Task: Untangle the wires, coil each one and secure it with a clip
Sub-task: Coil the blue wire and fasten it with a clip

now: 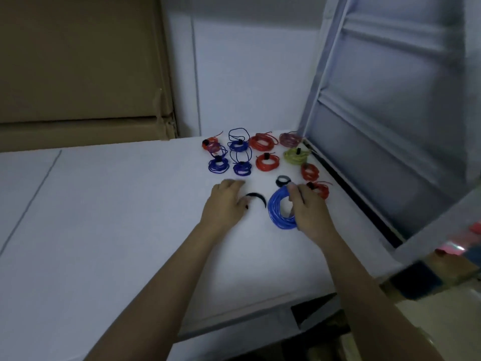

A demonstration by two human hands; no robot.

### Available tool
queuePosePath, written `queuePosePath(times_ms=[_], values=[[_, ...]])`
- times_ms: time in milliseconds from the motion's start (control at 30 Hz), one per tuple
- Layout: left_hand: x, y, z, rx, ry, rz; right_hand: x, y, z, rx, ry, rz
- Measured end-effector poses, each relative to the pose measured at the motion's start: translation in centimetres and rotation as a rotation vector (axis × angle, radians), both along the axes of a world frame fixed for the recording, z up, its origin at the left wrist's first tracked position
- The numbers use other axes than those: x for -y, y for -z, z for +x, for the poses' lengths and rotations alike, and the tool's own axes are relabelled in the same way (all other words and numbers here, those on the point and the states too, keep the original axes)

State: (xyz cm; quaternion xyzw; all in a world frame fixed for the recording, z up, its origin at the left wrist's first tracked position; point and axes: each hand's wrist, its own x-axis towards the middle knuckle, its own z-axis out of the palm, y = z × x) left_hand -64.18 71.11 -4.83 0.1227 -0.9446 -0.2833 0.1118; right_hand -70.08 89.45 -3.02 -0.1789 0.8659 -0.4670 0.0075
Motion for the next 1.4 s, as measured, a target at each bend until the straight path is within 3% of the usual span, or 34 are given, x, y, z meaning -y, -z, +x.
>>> queuePosePath(times_ms=[167,400,533,633,800,1033,1133,1233,1400], values=[[-1.8,0.0,-2.2,0.118,-0.174,-0.053,0.7,-0.8,-4.4,-0.004,-0.307,0.036],[-2.3,-1.4,-2.2,0.085,-0.269,0.159,3.0,-0.9,-6.5,0.040,-0.609,0.035],[-1.5,-2.1,-1.6,0.060,-0.212,0.360,3.6,-0.9,-7.3,0.004,-0.672,0.024],[-1.2,-3.0,-0.4,0.021,-0.149,0.587,3.5,-1.0,-6.9,0.050,-0.694,-0.007],[-1.4,-4.2,1.1,0.088,-0.107,0.784,3.2,-1.1,-6.2,0.153,-0.751,-0.096],[-1.6,-4.5,1.8,0.017,-0.081,1.156,3.7,-1.0,-5.0,0.228,-0.692,-0.254],[-1.7,-4.3,2.5,-0.042,0.031,1.073,3.9,-0.9,-4.5,0.240,-0.653,-0.287],[-1.7,-4.2,2.6,-0.083,0.012,0.969,4.0,-0.7,-4.2,0.231,-0.625,-0.295],[-1.6,-3.8,2.6,-0.105,-0.035,0.987,3.8,-0.5,-4.0,0.246,-0.594,-0.316]])
